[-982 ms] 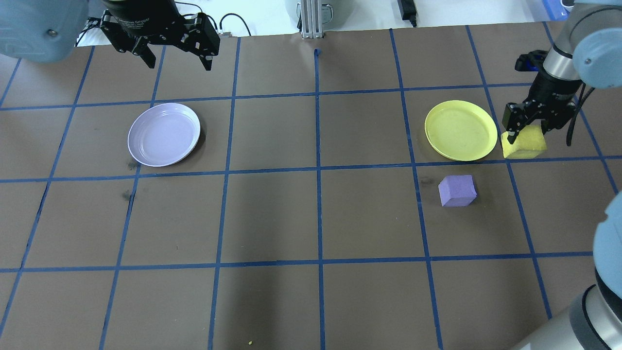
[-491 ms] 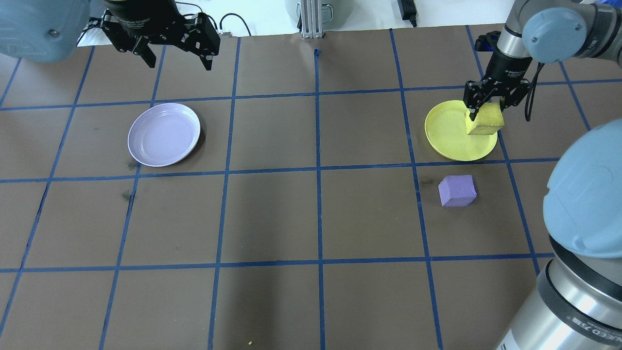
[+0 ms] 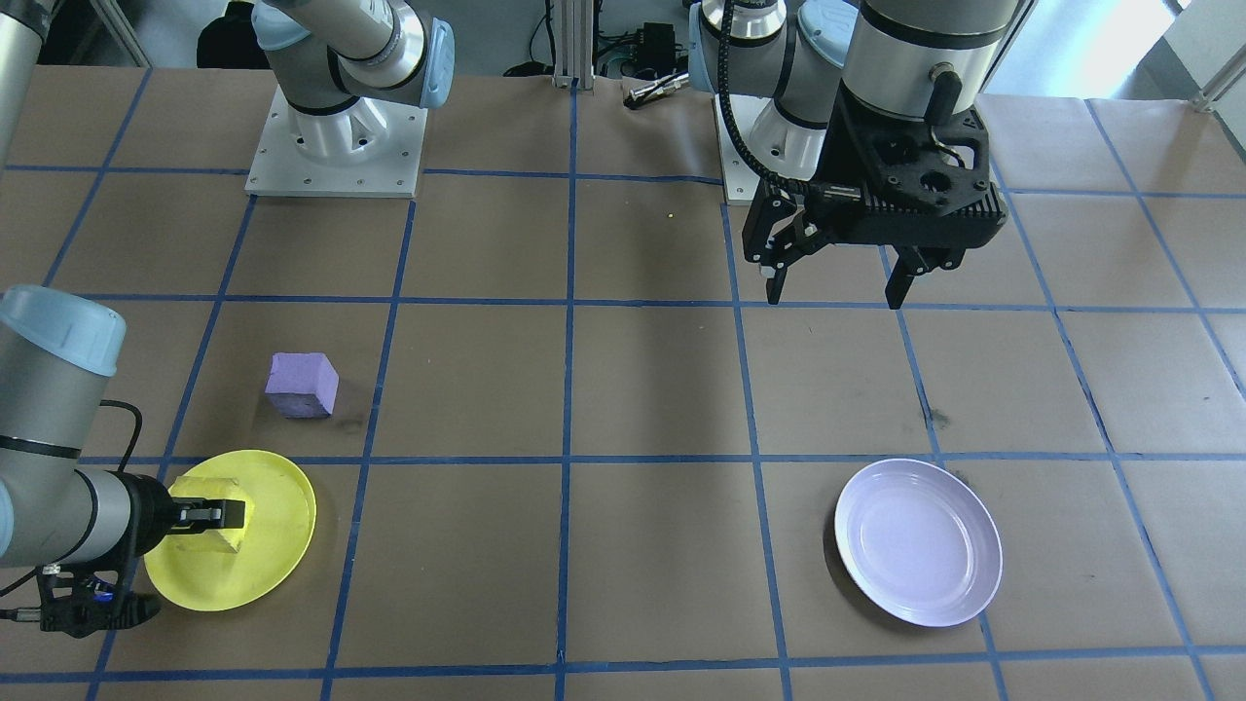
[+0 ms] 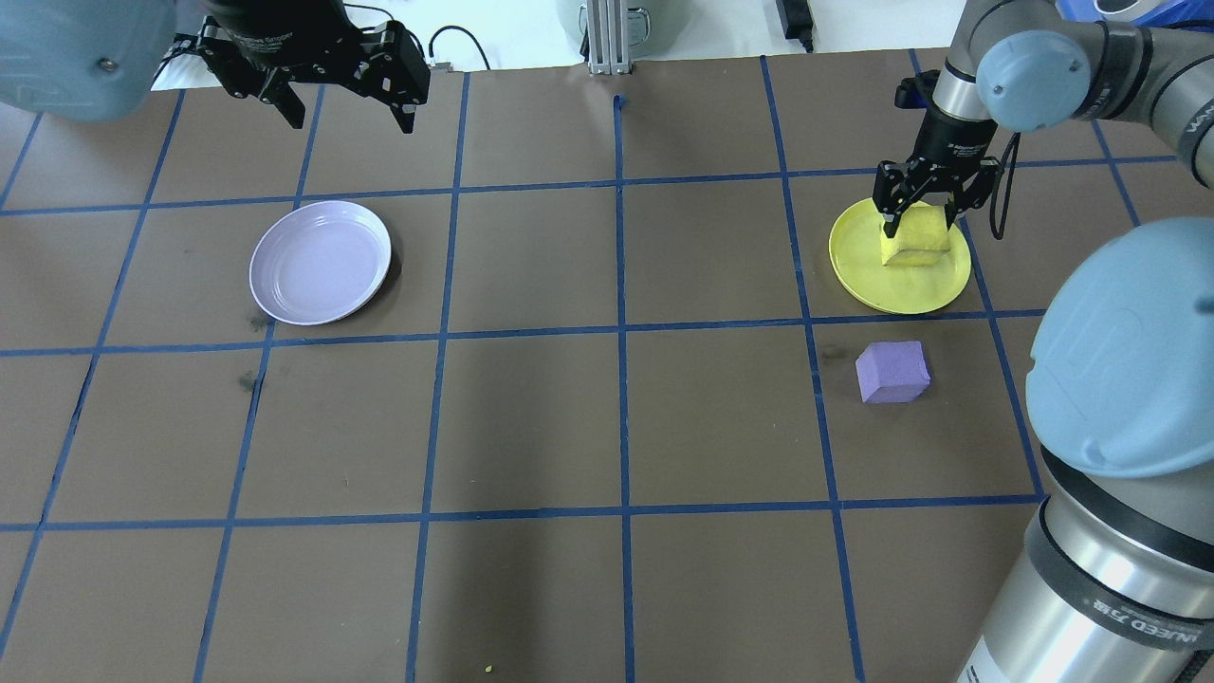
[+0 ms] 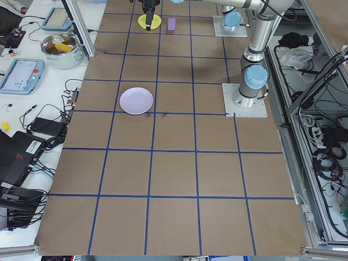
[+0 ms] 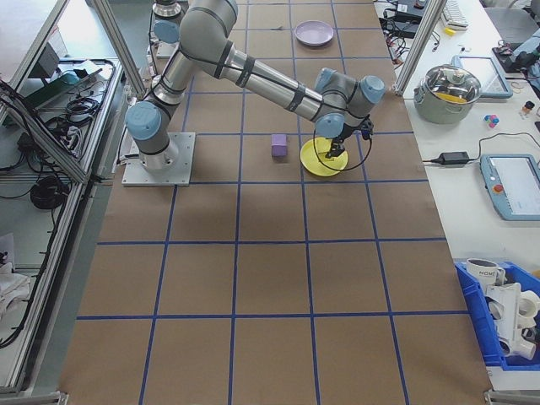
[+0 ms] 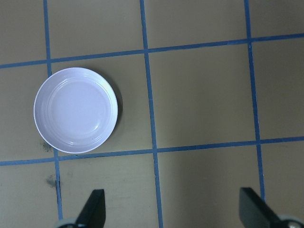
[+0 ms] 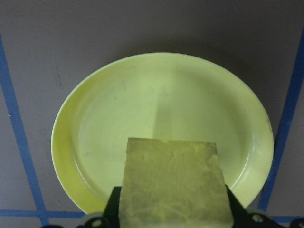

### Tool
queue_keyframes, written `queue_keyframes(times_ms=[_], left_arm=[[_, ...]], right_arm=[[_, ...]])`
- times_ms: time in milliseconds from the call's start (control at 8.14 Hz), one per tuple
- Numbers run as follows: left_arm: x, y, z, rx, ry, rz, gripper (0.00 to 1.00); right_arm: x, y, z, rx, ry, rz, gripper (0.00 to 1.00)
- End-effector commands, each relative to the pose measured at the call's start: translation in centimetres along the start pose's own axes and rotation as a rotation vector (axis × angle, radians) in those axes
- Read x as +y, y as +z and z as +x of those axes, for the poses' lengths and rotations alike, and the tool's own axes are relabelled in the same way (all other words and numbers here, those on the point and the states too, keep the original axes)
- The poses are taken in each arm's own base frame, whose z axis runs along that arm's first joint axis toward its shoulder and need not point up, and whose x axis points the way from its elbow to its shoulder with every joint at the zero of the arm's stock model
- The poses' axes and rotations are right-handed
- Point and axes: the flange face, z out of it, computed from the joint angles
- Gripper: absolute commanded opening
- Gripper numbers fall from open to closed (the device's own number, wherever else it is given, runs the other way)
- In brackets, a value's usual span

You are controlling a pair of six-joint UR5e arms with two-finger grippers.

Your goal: Sort blocks by color into plates

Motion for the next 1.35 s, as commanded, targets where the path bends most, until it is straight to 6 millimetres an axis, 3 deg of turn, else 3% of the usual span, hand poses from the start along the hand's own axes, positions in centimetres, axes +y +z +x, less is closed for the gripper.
queue_keyframes(times_ms=[0,246,491,737,860,982,1105,1228], left_arm=[[0.0,-0.3,-0.1,0.0,0.001,0.006,1.0],[0.0,-0.2,-0.1,0.0,0.001,0.005,1.0],[0.0,0.1,0.0,-0.002,0.003,-0.001,1.0],[0.0,0.1,-0.1,-0.003,0.001,-0.001,1.0],[0.0,0.1,0.0,-0.002,0.003,-0.001,1.0],[0.1,-0.3,-0.2,-0.006,0.002,0.005,1.0],[0.1,-0.3,-0.2,-0.006,0.001,0.006,1.0],[0.2,-0.5,-0.1,-0.004,0.002,0.008,1.0]], right_arm=[[0.1,-0.1,-0.8,0.0,0.029,-0.001,1.0],[2.3,-2.6,-1.8,0.004,0.029,0.0,1.0],[5.7,-2.1,-3.0,-0.049,0.068,-0.082,1.0],[10.5,1.1,-4.0,-0.065,0.051,-0.138,1.0],[12.9,4.0,-4.5,-0.049,0.036,-0.138,1.0],[14.2,7.6,-4.6,-0.025,-0.039,-0.118,1.0],[14.8,9.8,-4.8,-0.026,-0.04,-0.108,1.0],[14.9,10.4,-5.0,-0.038,-0.044,-0.113,1.0]])
